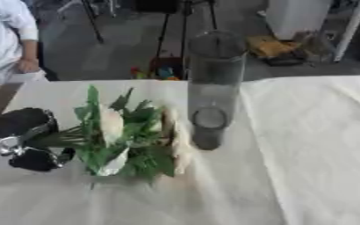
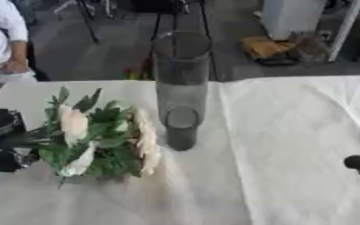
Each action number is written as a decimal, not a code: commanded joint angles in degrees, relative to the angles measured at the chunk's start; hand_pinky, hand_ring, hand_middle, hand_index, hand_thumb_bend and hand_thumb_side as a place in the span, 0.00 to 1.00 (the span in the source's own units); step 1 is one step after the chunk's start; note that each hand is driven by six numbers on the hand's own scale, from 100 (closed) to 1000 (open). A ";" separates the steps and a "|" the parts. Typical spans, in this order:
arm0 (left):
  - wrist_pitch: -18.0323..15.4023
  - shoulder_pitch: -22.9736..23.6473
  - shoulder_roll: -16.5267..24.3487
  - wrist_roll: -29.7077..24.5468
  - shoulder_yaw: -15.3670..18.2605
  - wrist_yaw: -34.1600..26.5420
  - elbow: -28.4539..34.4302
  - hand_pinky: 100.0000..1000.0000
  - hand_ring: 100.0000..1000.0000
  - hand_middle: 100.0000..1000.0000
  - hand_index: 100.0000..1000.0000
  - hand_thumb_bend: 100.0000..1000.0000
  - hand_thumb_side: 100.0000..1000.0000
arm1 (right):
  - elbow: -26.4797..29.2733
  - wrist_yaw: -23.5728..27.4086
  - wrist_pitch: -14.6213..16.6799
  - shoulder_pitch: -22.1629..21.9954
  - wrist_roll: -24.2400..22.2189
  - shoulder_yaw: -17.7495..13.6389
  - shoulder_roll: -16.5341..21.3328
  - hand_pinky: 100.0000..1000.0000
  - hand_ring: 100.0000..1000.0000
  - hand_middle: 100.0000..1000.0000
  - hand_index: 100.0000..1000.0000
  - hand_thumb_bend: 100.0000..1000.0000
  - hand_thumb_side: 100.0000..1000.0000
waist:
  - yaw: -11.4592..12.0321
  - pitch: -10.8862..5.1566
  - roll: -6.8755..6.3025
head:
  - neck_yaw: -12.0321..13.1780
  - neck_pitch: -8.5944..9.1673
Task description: Arrange flowers into the vase.
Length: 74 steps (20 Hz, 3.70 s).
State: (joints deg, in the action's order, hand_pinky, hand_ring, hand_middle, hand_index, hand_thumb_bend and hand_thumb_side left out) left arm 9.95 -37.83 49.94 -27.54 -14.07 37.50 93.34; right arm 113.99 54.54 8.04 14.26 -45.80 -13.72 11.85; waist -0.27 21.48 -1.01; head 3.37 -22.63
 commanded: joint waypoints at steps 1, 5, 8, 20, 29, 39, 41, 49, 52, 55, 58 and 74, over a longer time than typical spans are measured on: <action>1.08 -1.02 2.12 2.62 1.56 -3.37 1.99 0.00 0.00 0.00 0.00 0.00 0.36 | 0.60 0.23 0.05 0.24 0.18 -0.20 0.90 0.79 0.92 0.56 0.89 0.00 0.91 | 0.17 -1.48 0.01 | 0.01 0.15; 1.91 -0.64 2.40 4.94 1.67 -6.39 3.34 0.00 0.00 0.00 0.00 0.00 0.31 | 0.60 0.30 0.18 0.18 0.06 -0.18 0.88 0.79 0.92 0.56 0.89 0.00 0.91 | 0.19 -1.47 0.13 | -0.03 0.10; 1.98 -0.11 2.71 5.58 1.89 -7.42 4.30 0.00 0.00 0.00 0.00 0.00 0.29 | 0.60 0.41 0.33 0.13 -0.05 -0.18 0.87 0.79 0.92 0.56 0.88 0.00 0.91 | 0.21 -1.46 0.27 | -0.09 0.06; 2.60 1.95 3.85 7.95 4.75 -10.91 10.10 0.00 0.00 0.00 0.00 0.00 0.26 | 0.60 1.35 0.96 -0.21 -0.09 -0.18 1.08 0.79 0.92 0.56 0.88 0.00 0.91 | 0.60 -1.86 0.78 | -0.32 -0.06; 6.22 0.03 3.49 9.62 7.42 -20.39 15.22 0.00 0.00 0.00 0.00 0.00 0.32 | 0.60 1.25 1.06 -0.48 -0.22 -0.21 1.04 0.79 0.92 0.56 0.88 0.00 0.91 | 0.93 -1.94 0.85 | -0.24 -0.76; 12.89 -4.62 2.67 14.73 7.79 -37.71 18.58 0.00 0.00 0.00 0.00 0.00 0.44 | 0.60 0.60 0.85 -0.68 -0.17 -0.15 1.06 0.79 0.92 0.56 0.89 0.00 0.91 | 0.82 -2.09 0.40 | 0.03 -1.25; 13.67 -5.62 2.38 15.65 7.65 -40.39 18.69 0.00 0.00 0.00 0.00 0.00 0.45 | 0.60 0.43 0.75 -0.70 -0.11 -0.15 1.06 0.79 0.92 0.56 0.89 0.00 0.91 | 0.74 -2.11 0.27 | 0.07 -1.25; 14.60 -9.58 0.67 22.02 7.26 -50.07 18.11 0.00 0.00 0.00 0.00 0.00 0.50 | 0.60 -0.10 0.30 -0.57 0.17 -0.12 1.06 0.79 0.92 0.56 0.89 0.00 0.91 | 0.52 -2.09 -0.21 | 0.22 -1.19; 13.88 -10.55 0.13 25.28 7.25 -53.04 18.08 0.00 0.00 0.00 0.00 0.00 0.53 | 0.60 -0.26 0.21 -0.53 0.20 -0.11 1.05 0.79 0.92 0.56 0.89 0.00 0.91 | 0.43 -2.05 -0.32 | 0.23 -1.19; 11.74 -12.13 -0.86 29.92 7.18 -58.15 17.72 0.00 0.00 0.00 0.00 0.00 0.55 | 0.60 -0.50 0.05 -0.45 0.21 -0.09 1.04 0.79 0.92 0.56 0.89 0.00 0.91 | 0.29 -1.96 -0.52 | 0.27 -1.16; 9.42 -13.88 -1.62 34.69 6.62 -63.94 17.11 0.00 0.00 0.00 0.00 0.00 0.58 | 0.60 -0.65 -0.05 -0.40 0.13 -0.03 1.05 0.79 0.92 0.56 0.89 0.00 0.91 | 0.14 -1.90 -0.67 | 0.33 -1.18; 0.66 -20.74 -4.78 48.94 5.56 -79.44 16.20 0.00 0.00 0.00 0.00 0.00 0.59 | 0.60 -0.24 0.09 -0.66 -0.53 0.34 1.38 0.79 0.92 0.55 0.89 0.00 0.91 | -1.07 -2.12 -1.10 | 0.76 -1.00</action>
State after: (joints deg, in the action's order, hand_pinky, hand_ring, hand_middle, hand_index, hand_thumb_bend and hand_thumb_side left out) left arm 11.63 -57.39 44.49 20.23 -9.25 -40.93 109.24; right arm 113.99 54.31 8.08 13.50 -46.10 -13.37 11.91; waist -1.33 20.79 -2.12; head 3.97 -23.63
